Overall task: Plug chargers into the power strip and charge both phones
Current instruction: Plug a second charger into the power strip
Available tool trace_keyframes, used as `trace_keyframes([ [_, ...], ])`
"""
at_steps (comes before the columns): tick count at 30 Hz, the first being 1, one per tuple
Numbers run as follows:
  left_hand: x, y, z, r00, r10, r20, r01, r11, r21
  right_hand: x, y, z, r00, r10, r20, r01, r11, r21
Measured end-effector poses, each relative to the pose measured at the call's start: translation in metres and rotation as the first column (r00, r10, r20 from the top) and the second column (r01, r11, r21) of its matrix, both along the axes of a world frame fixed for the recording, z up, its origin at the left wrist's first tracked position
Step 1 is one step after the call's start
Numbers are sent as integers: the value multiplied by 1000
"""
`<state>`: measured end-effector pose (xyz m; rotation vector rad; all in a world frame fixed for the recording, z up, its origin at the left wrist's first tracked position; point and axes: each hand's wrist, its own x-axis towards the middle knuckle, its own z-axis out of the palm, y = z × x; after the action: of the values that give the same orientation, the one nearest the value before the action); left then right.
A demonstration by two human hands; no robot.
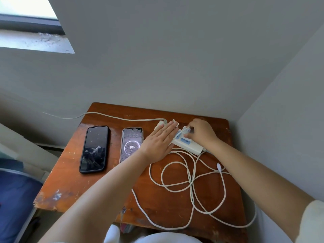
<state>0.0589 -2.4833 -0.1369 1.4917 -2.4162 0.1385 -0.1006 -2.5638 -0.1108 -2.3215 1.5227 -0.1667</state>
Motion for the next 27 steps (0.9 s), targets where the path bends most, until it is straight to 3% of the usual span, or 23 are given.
trace_keyframes([
  [11,-6,-3,1,1000,13,-13,-13,1000,22,-7,10,-4,990,-83,116,86,996,-29],
  [16,-4,0,-2,999,19,-30,-18,999,37,9,2,1,998,-52,-42,54,998,37],
  [21,0,-1,-8,997,4,-79,2,997,77,-5,10,-8,987,-129,101,129,992,9],
  [27,-1,-2,-6,1000,5,-4,-4,995,99,-5,9,-11,979,-150,140,149,989,12],
])
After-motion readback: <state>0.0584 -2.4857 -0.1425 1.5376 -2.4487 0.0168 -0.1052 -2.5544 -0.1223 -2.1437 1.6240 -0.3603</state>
